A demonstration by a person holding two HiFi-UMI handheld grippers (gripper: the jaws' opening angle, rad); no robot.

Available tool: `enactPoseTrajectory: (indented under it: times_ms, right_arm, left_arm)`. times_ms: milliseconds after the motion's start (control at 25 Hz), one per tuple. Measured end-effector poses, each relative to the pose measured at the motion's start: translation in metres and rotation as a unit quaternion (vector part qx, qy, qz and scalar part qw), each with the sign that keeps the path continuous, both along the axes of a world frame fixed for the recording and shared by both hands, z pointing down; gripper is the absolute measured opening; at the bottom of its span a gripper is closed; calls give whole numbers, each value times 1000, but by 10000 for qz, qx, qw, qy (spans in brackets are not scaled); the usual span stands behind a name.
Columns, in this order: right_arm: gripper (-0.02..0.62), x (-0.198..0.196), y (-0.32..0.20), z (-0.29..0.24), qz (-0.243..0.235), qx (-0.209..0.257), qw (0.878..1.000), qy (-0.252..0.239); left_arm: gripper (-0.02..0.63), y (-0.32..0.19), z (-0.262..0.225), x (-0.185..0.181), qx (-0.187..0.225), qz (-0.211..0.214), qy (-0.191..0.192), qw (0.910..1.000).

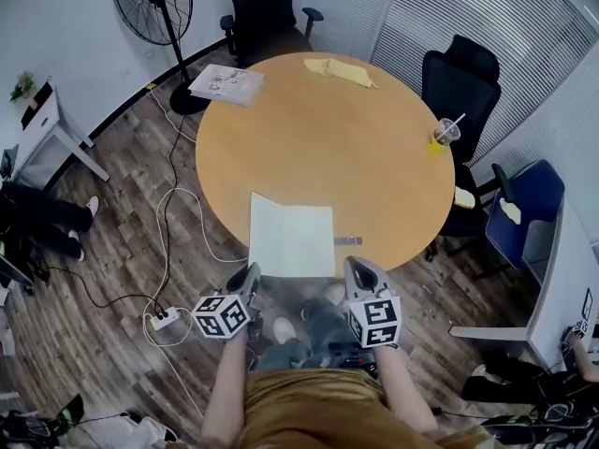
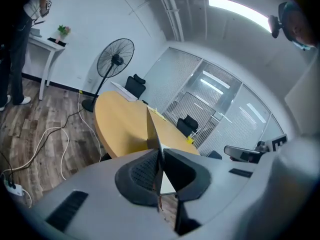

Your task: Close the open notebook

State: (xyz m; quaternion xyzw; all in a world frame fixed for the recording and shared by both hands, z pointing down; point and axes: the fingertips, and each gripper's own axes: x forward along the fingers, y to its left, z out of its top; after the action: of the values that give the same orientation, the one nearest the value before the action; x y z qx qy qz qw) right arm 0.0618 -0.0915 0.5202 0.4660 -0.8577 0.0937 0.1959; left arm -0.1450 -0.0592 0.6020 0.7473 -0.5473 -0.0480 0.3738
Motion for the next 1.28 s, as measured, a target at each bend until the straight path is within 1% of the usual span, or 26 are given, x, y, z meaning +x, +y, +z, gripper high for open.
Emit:
enactPoseTrajectory:
  times_ms: [280, 360, 520, 680, 920, 1120, 1280]
  right_arm:
    - [11, 7, 0, -7, 148, 103, 9998, -41]
    - [12, 10, 1, -7, 189, 99, 9998, -49]
    - [11, 12, 1, -8, 220, 109, 9997, -62]
    - [12, 13, -1, -6, 208, 86, 9997, -73]
    - [11, 0, -4, -8, 122, 100, 9998, -100]
    - [12, -3, -4, -10, 73, 133, 9998, -88]
    - [12, 0, -5, -9, 105, 114, 9998, -95]
  left_arm:
    - [44, -7, -11, 9, 134, 286, -204, 9993]
    - [44, -8, -13, 12, 156, 363, -308, 9987]
    - [46, -9, -15, 16, 178, 474, -631, 9967]
    - [48, -11, -18, 24, 210, 581, -714, 9955]
    - [55, -13, -23, 39, 264, 883, -1066, 9900]
    - [61, -13, -26, 48, 323, 997, -1225, 9869]
    - [64, -15, -28, 52, 338, 1052, -1261, 9859]
